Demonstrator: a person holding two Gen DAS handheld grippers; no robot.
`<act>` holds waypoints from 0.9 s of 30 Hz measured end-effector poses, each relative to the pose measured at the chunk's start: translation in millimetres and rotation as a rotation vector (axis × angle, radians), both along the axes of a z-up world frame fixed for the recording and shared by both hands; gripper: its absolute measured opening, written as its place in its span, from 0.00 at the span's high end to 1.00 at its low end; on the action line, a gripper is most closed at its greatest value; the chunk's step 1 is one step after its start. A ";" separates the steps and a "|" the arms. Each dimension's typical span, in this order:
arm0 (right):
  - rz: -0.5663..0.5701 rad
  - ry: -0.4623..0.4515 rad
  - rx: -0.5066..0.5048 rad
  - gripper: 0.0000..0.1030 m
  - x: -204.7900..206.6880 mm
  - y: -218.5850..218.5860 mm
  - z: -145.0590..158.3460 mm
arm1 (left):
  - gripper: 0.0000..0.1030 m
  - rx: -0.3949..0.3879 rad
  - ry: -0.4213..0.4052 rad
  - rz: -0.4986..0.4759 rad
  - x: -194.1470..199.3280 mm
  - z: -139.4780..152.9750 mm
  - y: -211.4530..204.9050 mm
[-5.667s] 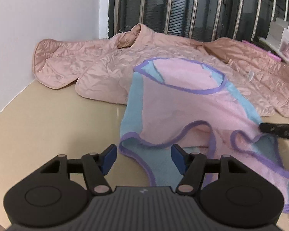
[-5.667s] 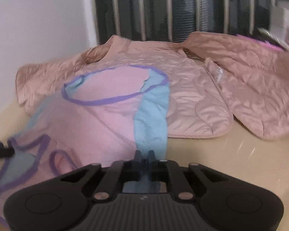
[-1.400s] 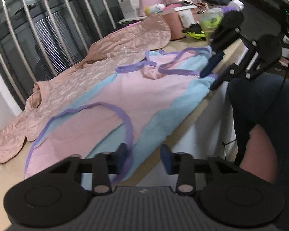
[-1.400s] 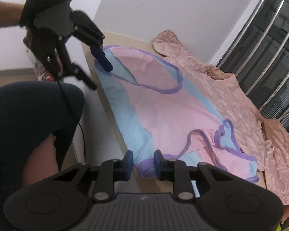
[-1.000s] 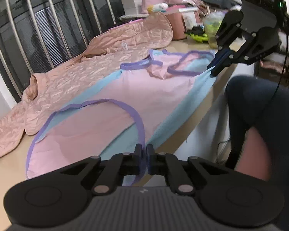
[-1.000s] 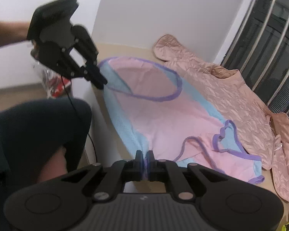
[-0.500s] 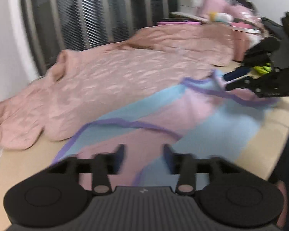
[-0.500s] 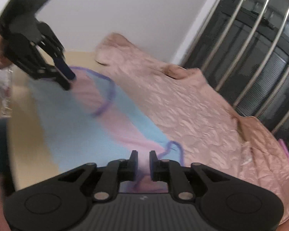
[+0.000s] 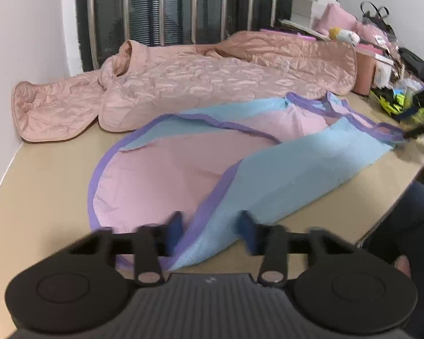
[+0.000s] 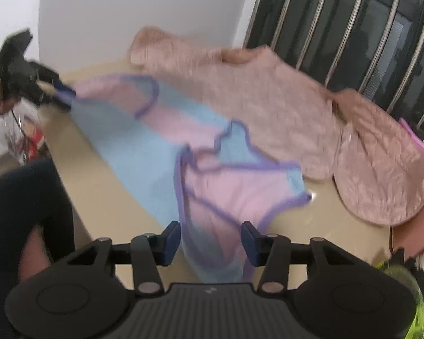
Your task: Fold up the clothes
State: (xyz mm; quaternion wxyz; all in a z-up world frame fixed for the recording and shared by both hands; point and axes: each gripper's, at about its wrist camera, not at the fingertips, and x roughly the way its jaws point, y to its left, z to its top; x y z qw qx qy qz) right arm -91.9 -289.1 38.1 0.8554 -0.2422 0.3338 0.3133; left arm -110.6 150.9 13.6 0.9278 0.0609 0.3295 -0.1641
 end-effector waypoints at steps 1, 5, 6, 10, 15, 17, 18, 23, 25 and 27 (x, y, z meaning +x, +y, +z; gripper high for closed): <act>0.024 0.011 -0.010 0.57 -1.3 -0.3 -2.0 | 0.87 0.001 -0.003 0.019 1.0 0.3 2.8; 0.057 0.031 -0.064 0.88 -2.4 2.7 -10.2 | 0.91 0.013 -0.007 0.064 2.1 0.0 11.2; 0.058 0.024 -0.087 0.98 -4.5 4.8 -11.9 | 0.91 0.025 -0.014 0.059 2.5 0.0 9.6; 0.140 0.002 -0.168 0.99 1.1 13.5 -7.5 | 0.91 0.042 -0.022 0.066 1.5 0.5 8.4; 0.125 -0.091 -0.223 0.99 31.4 24.2 14.7 | 0.91 0.031 -0.017 0.095 2.7 3.9 10.4; 0.105 -0.104 -0.260 0.99 48.8 30.5 14.6 | 0.86 0.016 -0.022 0.125 8.6 5.3 8.4; 0.085 -0.111 -0.288 0.97 56.6 34.7 10.8 | 0.81 -0.009 -0.028 0.142 7.9 7.2 10.9; 0.024 -0.155 -0.391 0.63 52.3 46.7 -6.7 | 0.51 -0.134 -0.039 0.125 -3.8 16.5 15.8; -0.021 -0.166 -0.349 0.62 42.9 42.0 -3.1 | 0.42 -0.120 -0.041 0.100 -6.9 17.2 8.9; -0.126 -0.197 -0.263 0.61 29.6 36.9 4.9 | 0.41 -0.105 -0.043 0.075 -9.4 17.8 1.6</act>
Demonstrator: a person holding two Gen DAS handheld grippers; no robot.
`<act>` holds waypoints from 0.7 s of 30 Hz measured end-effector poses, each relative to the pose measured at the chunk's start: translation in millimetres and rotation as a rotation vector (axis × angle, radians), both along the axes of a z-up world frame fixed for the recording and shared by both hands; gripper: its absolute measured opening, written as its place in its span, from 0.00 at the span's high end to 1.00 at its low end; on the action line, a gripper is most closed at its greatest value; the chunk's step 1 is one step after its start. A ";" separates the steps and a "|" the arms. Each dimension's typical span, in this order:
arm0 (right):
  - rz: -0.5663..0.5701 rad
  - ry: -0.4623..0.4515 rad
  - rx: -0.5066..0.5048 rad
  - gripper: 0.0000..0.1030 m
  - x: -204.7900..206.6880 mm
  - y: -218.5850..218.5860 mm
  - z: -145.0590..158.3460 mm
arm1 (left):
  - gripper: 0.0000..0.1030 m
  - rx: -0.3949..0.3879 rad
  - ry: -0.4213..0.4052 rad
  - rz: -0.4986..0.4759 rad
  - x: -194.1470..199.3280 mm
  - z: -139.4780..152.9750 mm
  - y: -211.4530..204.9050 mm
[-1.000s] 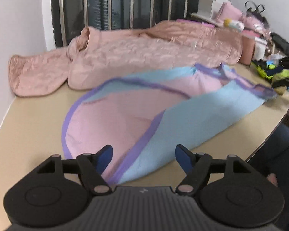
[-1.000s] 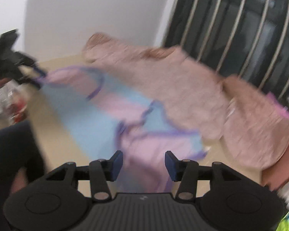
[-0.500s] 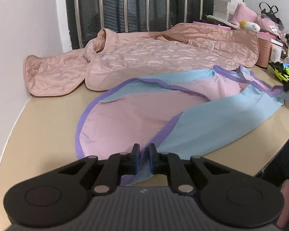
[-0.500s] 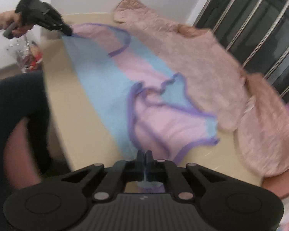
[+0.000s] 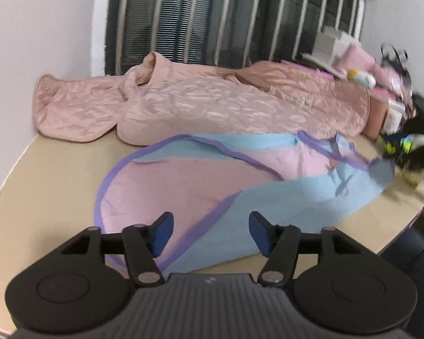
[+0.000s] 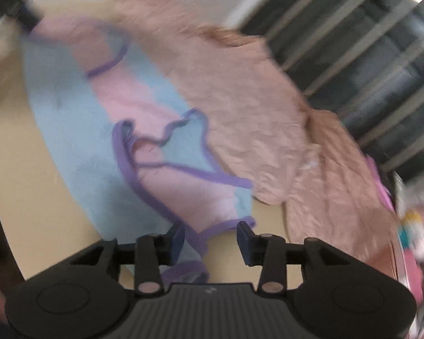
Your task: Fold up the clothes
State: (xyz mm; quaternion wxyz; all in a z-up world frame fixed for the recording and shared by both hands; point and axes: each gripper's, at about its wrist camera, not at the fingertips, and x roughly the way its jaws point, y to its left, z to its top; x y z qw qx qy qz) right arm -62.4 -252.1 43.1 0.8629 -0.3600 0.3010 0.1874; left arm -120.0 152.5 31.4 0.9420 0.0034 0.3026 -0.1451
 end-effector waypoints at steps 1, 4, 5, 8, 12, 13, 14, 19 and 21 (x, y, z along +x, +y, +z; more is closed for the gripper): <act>-0.034 -0.020 0.043 0.61 -6.9 -1.1 2.7 | 0.41 0.018 -0.003 -0.011 3.1 -0.2 -5.4; -0.065 -0.033 0.170 0.61 -24.4 7.7 3.0 | 0.41 0.063 0.009 -0.053 28.0 1.7 -25.2; -0.046 -0.011 0.232 0.62 -25.6 14.0 2.5 | 0.41 0.076 0.016 -0.071 36.0 1.9 -31.7; 0.030 0.063 0.371 0.62 -24.2 36.3 -0.4 | 0.41 0.116 0.036 -0.122 59.4 2.0 -50.6; 0.054 0.072 0.342 0.63 -3.4 69.4 -11.5 | 0.76 0.161 0.080 -0.173 75.1 -10.6 -61.4; 0.034 0.075 0.334 0.63 4.8 72.3 -14.0 | 0.83 0.153 0.095 -0.189 76.3 -12.4 -62.8; 0.014 0.093 0.335 0.64 13.0 72.9 -16.4 | 0.91 0.140 0.093 -0.209 75.1 -12.7 -63.5; -0.022 0.150 0.385 0.97 25.0 63.8 -19.1 | 0.98 0.121 0.046 -0.210 68.5 -7.5 -62.9; -0.032 0.142 0.426 0.97 23.9 58.4 -15.1 | 0.98 0.094 0.031 -0.193 68.7 -3.1 -58.8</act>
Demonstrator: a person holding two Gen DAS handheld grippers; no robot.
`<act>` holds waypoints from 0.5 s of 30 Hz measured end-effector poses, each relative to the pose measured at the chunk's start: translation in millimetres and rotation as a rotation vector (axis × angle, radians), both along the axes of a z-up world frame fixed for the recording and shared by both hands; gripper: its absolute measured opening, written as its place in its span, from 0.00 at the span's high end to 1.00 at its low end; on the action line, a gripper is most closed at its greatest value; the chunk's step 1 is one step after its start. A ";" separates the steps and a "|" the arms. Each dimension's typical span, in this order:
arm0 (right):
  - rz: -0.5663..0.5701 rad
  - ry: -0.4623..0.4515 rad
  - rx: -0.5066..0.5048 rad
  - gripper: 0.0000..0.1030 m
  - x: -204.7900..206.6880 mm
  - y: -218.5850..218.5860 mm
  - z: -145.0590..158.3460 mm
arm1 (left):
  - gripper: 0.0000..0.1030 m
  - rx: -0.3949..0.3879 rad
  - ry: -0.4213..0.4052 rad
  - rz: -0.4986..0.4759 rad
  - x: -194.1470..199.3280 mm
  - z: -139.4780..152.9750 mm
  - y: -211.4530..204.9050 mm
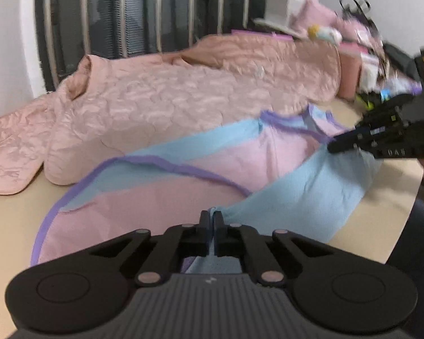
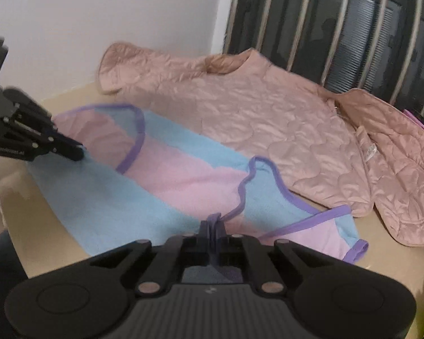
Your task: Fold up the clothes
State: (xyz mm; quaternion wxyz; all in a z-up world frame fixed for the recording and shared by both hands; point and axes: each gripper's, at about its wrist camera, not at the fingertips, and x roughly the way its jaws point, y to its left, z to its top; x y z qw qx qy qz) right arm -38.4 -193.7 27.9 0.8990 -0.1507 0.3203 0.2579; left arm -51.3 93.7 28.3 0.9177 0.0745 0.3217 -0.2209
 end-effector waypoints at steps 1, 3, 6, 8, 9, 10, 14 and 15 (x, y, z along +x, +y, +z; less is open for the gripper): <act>-0.009 0.000 0.018 0.97 0.9 -2.0 1.2 | 0.98 -0.005 -0.009 0.011 1.0 1.2 1.6; -0.034 -0.019 0.038 0.97 3.4 -5.3 3.3 | 0.98 -0.012 -0.016 0.026 4.7 1.8 3.9; -0.059 -0.021 0.060 0.97 12.8 -7.2 1.1 | 0.98 -0.013 -0.011 0.045 12.6 3.3 4.3; -0.069 -0.031 0.046 0.96 15.7 -2.9 -3.6 | 0.98 0.011 -0.003 0.058 16.4 -1.1 1.7; -0.072 -0.040 0.035 0.95 16.1 -0.4 -6.5 | 0.98 0.032 -0.011 0.074 16.8 -3.0 0.4; -0.074 -0.050 0.022 0.93 16.5 2.0 -9.4 | 0.98 0.051 -0.018 0.088 17.2 -4.6 -0.2; -0.070 -0.091 -0.035 0.92 14.6 8.9 -13.3 | 0.67 0.055 -0.033 0.127 8.2 1.2 11.5; -0.065 -0.095 -0.035 0.89 11.4 8.2 -9.9 | 0.55 0.045 -0.047 0.137 0.8 5.8 18.8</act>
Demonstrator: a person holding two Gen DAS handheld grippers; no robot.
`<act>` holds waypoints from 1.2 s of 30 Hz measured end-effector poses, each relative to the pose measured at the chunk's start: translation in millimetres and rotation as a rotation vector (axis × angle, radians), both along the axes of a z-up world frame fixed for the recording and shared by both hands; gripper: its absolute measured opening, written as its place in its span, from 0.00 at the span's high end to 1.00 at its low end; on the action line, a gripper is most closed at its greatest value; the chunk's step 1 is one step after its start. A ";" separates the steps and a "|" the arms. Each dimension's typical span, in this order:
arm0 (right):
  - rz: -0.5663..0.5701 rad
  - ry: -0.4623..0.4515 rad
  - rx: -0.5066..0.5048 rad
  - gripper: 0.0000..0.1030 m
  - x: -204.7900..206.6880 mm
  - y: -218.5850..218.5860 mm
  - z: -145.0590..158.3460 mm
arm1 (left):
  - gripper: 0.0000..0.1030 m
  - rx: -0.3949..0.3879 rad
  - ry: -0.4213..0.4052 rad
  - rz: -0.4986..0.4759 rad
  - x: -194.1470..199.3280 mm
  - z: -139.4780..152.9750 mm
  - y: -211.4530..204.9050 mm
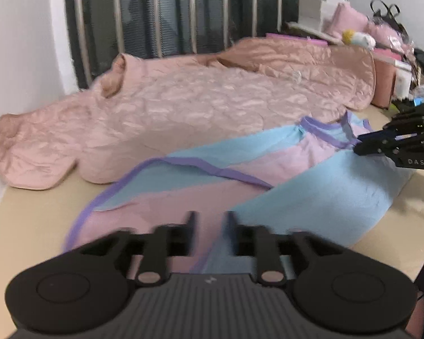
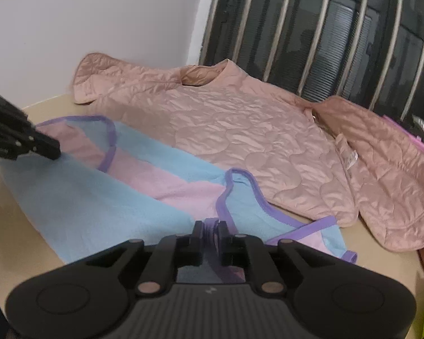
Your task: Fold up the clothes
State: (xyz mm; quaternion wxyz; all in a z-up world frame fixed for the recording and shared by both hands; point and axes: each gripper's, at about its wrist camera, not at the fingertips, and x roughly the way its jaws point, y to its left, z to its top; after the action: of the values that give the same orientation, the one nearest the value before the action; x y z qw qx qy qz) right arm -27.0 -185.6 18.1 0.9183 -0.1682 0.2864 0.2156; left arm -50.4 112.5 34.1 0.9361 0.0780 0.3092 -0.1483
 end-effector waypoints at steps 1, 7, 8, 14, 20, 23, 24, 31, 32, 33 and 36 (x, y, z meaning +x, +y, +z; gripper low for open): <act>0.003 -0.005 -0.004 0.79 -4.3 -2.4 5.1 | 0.53 -0.018 -0.013 0.017 -8.3 4.5 9.9; -0.077 -0.062 -0.026 0.65 -43.7 -44.3 31.2 | 0.53 -0.063 0.005 0.094 -52.8 1.0 56.1; -0.114 -0.057 -0.031 0.65 -49.9 -51.6 29.9 | 0.54 -0.051 0.003 0.098 -59.5 -3.4 57.2; -0.298 -0.006 0.018 0.66 -87.0 -80.7 11.3 | 0.54 -0.090 0.000 0.111 -69.6 -13.8 54.9; -0.438 0.017 0.156 0.66 -88.0 -102.0 1.5 | 0.90 -0.129 0.031 0.123 -68.0 -19.2 63.7; -0.422 0.033 0.213 0.66 -79.1 -101.6 -1.4 | 0.93 -0.139 0.036 0.157 -70.0 -20.7 68.7; -0.426 0.040 0.217 0.72 -74.1 -100.1 -3.5 | 0.94 -0.131 0.035 0.172 -70.2 -21.7 69.2; -0.485 0.011 0.196 0.97 -56.0 -102.7 -0.7 | 0.97 -0.085 0.013 0.226 -73.5 -22.3 68.3; -0.477 0.007 0.178 0.97 -54.5 -101.4 0.1 | 0.97 -0.084 0.012 0.227 -73.6 -22.5 68.4; -0.470 0.006 0.158 0.97 -52.7 -99.8 0.4 | 0.97 -0.084 0.012 0.228 -73.6 -22.3 68.7; -0.451 0.022 0.086 0.97 -47.3 -93.1 -2.2 | 0.98 -0.084 0.009 0.253 -76.9 -20.9 69.3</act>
State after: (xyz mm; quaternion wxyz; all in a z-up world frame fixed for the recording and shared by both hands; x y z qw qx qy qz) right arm -74.3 -278.6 15.8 0.9463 -0.0582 0.3174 0.0186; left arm -127.4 181.7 13.3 0.9484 -0.0015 0.3142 -0.0423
